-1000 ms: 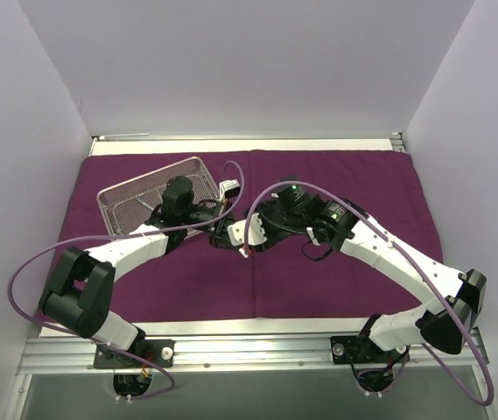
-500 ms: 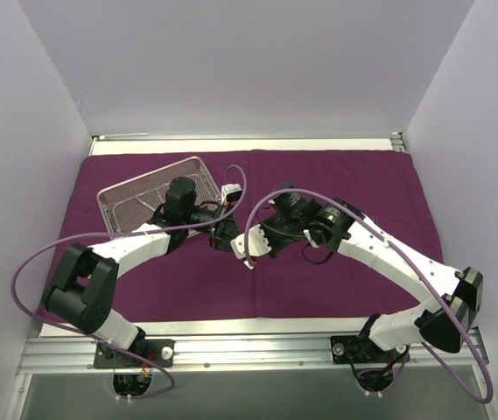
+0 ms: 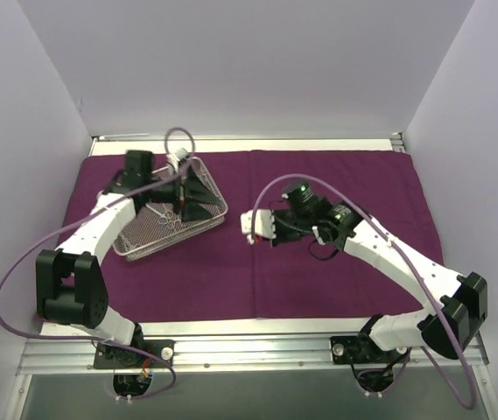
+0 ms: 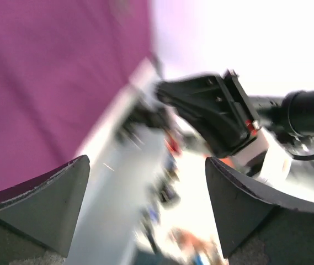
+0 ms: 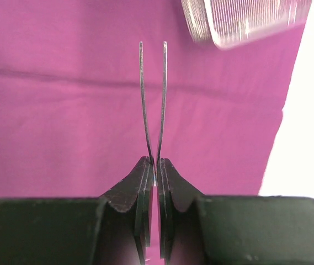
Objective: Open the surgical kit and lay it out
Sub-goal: Place the medical item in the surgical kit.
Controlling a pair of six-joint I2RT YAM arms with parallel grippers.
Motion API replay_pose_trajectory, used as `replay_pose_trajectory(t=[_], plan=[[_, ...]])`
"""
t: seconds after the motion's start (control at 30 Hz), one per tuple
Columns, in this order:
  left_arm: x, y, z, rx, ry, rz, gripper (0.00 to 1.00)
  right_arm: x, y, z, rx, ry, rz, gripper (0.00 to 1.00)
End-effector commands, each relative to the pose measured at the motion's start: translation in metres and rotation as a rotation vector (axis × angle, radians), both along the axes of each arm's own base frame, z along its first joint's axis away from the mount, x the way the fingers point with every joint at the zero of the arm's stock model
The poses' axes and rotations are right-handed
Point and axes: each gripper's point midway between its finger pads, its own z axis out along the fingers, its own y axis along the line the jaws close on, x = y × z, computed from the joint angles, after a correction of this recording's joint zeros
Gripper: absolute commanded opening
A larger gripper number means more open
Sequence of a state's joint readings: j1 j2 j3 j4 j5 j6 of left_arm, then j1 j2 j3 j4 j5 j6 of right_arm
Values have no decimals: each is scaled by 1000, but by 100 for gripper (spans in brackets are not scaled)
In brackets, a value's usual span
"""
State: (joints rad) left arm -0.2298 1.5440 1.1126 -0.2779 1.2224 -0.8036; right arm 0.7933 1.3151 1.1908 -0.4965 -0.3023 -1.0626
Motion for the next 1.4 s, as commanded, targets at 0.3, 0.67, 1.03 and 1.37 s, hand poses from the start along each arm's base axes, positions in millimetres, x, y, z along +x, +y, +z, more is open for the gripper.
replay_pose_trajectory(t=[0.3,0.67,1.03,1.37], plan=[[64,131,-38,754,-112,457,94,75,-74,-19,418,451,-1074,0],[79,127,-41,698,-76,469,96,59,-190,-95,196,527,-1672,0],[94,123,-44,651,-45,456,98,34,-213,-164,-71,693,-1860,0],[102,123,-53,604,-17,457,98,45,-227,-163,-172,605,-1883,0]])
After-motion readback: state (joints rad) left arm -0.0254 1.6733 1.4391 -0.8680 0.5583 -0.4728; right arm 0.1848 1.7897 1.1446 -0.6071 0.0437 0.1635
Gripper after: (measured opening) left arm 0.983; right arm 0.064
